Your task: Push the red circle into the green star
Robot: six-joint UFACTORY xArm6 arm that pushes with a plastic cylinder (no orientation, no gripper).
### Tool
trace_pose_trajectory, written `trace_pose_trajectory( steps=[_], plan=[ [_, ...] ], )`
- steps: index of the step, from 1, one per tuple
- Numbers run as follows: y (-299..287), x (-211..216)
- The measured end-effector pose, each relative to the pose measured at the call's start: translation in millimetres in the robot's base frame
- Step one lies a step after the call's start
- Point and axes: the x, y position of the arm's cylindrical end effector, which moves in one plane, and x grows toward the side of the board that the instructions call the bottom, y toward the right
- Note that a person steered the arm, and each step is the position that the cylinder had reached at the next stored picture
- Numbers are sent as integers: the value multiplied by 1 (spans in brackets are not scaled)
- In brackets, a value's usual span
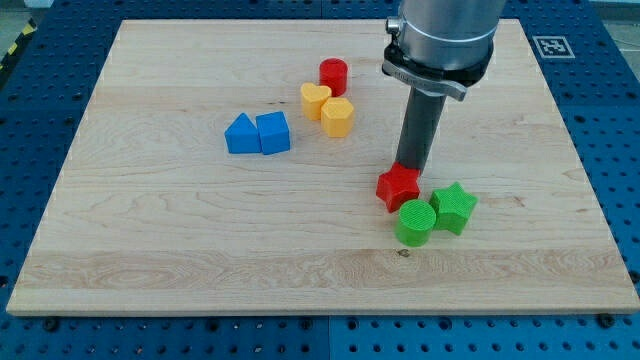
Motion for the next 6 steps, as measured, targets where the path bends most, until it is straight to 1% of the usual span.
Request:
trace_pose_trajectory(
  steps=[1, 2, 3, 4, 5, 6],
  plan=[
    [0, -18],
    [15, -86],
    [18, -168],
    [-22, -225],
    [-86, -226],
    [-115, -203]
  ],
)
